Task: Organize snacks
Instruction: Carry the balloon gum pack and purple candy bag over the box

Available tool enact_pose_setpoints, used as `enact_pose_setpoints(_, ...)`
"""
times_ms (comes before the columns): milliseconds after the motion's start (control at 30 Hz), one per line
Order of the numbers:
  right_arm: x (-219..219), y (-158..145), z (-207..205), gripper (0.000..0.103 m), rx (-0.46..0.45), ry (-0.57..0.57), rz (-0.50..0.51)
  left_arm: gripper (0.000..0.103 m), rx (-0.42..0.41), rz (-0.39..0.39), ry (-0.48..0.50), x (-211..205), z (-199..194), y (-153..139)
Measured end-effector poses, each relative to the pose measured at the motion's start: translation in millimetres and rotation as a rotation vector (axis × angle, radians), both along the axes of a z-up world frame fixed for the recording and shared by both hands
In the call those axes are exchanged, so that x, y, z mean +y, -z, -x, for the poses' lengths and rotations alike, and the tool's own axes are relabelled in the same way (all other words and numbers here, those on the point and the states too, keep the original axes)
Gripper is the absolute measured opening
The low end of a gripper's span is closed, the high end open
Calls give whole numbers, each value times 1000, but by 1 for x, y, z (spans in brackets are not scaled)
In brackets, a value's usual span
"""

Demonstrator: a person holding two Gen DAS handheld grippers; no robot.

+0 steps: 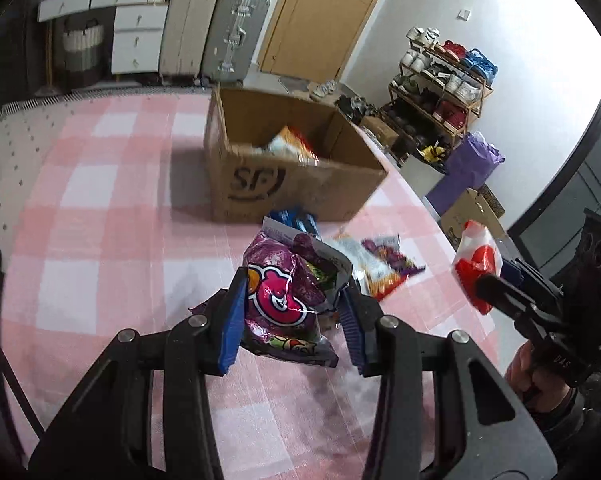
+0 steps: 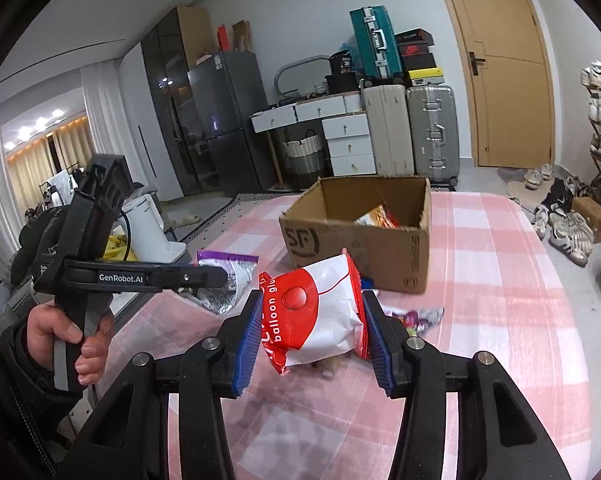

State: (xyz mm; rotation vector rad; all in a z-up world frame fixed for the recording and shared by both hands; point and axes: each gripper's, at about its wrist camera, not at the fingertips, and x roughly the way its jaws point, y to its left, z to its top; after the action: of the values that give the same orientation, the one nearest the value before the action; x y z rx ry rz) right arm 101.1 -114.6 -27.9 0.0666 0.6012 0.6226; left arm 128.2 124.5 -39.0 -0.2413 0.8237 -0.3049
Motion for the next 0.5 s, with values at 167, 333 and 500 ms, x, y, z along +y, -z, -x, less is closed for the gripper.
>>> enact_pose_setpoints(167, 8, -20, -14, 48, -7, -52, 27, 39, -8, 11, -10, 8, -8, -25)
enact_pose_setpoints(333, 8, -46, -33, 48, -33, -76, -1, 39, -38, 25, -8, 11, -14, -54)
enact_pose_setpoints(500, 6, -73, -57, 48, -52, -88, -20, 39, -87, 6, -7, 11, -22, -90)
